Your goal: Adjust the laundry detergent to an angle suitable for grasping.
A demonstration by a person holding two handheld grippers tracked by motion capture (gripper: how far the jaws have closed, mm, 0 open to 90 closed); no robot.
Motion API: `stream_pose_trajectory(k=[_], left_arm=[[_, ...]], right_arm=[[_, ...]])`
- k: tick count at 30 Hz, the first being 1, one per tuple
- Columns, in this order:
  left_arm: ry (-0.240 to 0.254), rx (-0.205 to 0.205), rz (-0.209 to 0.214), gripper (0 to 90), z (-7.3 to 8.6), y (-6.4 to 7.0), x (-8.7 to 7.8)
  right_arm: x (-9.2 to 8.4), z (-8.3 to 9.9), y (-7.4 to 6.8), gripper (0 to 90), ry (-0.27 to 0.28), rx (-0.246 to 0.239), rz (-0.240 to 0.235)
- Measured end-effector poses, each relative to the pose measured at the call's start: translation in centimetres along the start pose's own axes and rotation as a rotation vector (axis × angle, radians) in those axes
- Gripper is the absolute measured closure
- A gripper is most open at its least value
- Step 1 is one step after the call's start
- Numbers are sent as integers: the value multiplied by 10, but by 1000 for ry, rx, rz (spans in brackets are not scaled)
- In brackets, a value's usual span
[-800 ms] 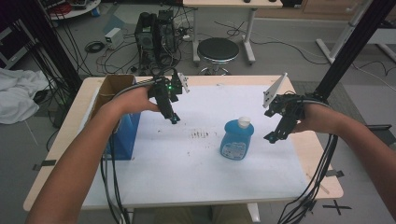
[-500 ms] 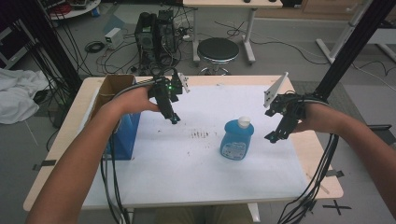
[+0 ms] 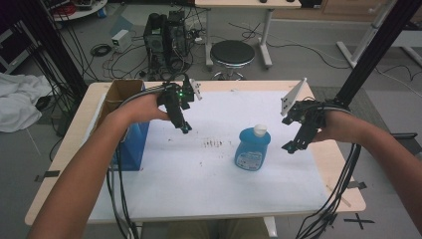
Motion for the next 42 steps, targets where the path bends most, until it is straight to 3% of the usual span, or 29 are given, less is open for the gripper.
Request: stream_pose_trajectory(k=[27, 35, 42], left_arm=[[-5, -7, 3, 169, 2, 3, 1], [-21, 17, 1, 169, 4, 3, 1], [-7, -2, 4, 169, 2, 5, 2]], right_arm=[[1, -2, 0, 85, 14, -10, -2], [2, 0, -1, 84, 25, -4, 0], [3, 4, -3, 84, 44, 9, 4]])
Point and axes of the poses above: each handheld gripper's, and its own axes: x roughly forward along the jaws, z roughly out of its underside, y roughly to its right, the point moved 9 cm from there along x, roughly forward along the jaws, and after that the axes turned 8 degrees about -x, right-handed, at the moved point
